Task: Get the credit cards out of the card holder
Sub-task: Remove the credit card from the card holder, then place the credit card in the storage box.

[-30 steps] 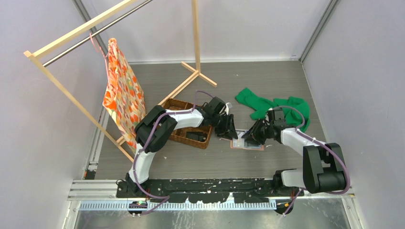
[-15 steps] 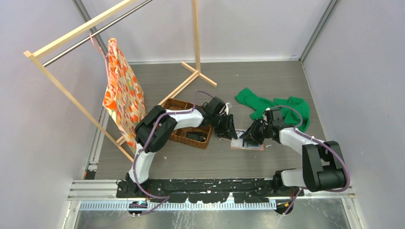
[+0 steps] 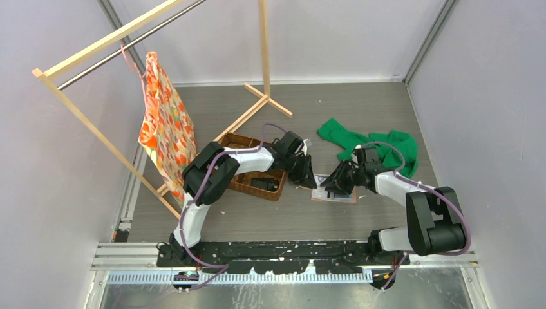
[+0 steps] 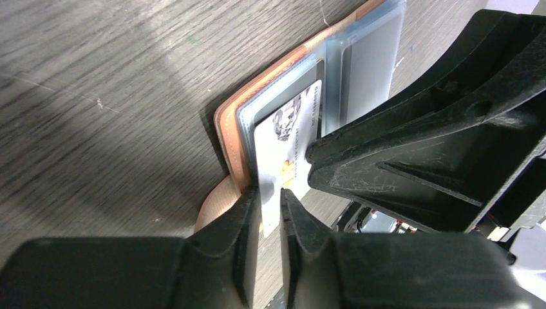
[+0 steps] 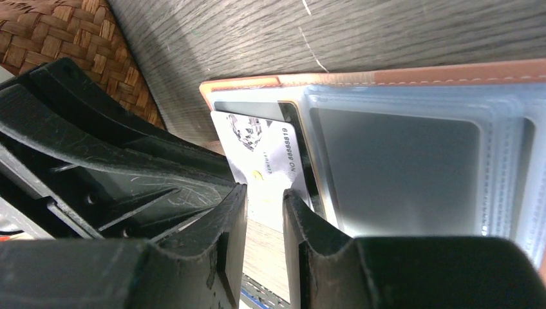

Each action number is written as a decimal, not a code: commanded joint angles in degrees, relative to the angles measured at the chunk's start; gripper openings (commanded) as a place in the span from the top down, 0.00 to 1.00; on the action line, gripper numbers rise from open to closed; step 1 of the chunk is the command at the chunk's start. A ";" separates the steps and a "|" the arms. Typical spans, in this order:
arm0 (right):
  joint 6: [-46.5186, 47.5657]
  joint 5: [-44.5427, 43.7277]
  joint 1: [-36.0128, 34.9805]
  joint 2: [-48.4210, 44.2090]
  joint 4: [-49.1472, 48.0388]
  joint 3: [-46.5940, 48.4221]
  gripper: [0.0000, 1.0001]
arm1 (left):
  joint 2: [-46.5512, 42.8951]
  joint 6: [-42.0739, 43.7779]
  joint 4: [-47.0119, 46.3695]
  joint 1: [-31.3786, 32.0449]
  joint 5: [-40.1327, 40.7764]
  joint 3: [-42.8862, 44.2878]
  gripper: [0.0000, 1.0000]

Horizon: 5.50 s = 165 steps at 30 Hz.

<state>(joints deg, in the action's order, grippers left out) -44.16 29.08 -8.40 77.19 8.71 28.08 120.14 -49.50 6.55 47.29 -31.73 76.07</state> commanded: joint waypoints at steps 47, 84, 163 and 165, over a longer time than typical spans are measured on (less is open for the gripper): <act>-4.62 -4.39 -0.20 -3.42 -2.18 -0.17 0.54 | -7.48 2.68 -0.82 -1.41 -3.14 -1.90 0.99; -4.44 -4.76 -0.20 -0.84 -3.08 -1.88 0.69 | -3.32 0.13 -4.80 -1.36 -6.38 -0.56 0.74; -1.45 -9.83 3.08 -19.14 20.31 12.24 0.47 | -30.00 -35.69 18.76 -6.74 58.99 -11.33 0.99; -1.54 -9.77 3.10 -19.02 20.21 12.20 0.47 | -30.38 -35.96 17.12 -6.77 58.59 -12.35 0.99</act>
<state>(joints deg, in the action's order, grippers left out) -46.22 18.74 -5.45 58.26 30.06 40.18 92.27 -84.55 26.30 40.75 24.53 64.79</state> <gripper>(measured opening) 0.533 0.012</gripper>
